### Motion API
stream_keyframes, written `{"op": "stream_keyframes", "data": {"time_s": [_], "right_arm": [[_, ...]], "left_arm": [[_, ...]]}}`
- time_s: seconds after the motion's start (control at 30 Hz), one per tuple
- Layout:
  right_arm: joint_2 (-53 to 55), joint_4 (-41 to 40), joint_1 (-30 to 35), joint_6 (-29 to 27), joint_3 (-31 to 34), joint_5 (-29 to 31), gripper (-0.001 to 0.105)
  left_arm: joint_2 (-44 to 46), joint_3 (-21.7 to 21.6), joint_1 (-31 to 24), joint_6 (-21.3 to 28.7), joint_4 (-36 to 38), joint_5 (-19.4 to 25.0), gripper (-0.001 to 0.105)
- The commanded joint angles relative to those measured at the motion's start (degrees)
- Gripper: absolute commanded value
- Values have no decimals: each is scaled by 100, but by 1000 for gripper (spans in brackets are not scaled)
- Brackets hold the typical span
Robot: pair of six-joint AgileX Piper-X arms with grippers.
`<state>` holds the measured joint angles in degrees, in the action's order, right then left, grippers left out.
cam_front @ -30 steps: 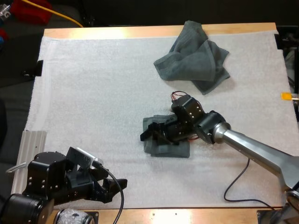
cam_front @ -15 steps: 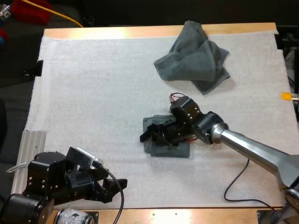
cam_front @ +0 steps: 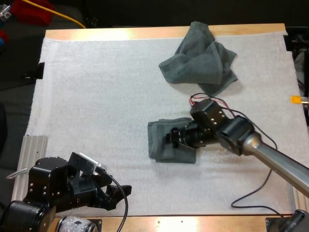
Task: Pick towel from pile, fold and stack
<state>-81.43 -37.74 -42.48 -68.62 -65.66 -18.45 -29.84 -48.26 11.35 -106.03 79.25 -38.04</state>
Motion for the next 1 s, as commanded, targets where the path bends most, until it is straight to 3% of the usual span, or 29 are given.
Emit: {"op": "stream_keyframes", "data": {"time_s": [0.0, 0.67, 0.83, 0.97], "right_arm": [[134, -184, -1, -171, -28, 48, 71], [2051, -1369, -1, -490, -28, 319, 71], [2251, -1694, -1, -636, -28, 319, 71], [2300, -1930, -1, -715, -28, 319, 71]], "left_arm": [[35, -43, 15, 9, 11, -34, 70], [35, -43, 15, 135, -241, 22, 70], [35, -43, 15, 135, -482, 370, 72], [-32, -43, 15, 135, -655, 406, 72]]}}
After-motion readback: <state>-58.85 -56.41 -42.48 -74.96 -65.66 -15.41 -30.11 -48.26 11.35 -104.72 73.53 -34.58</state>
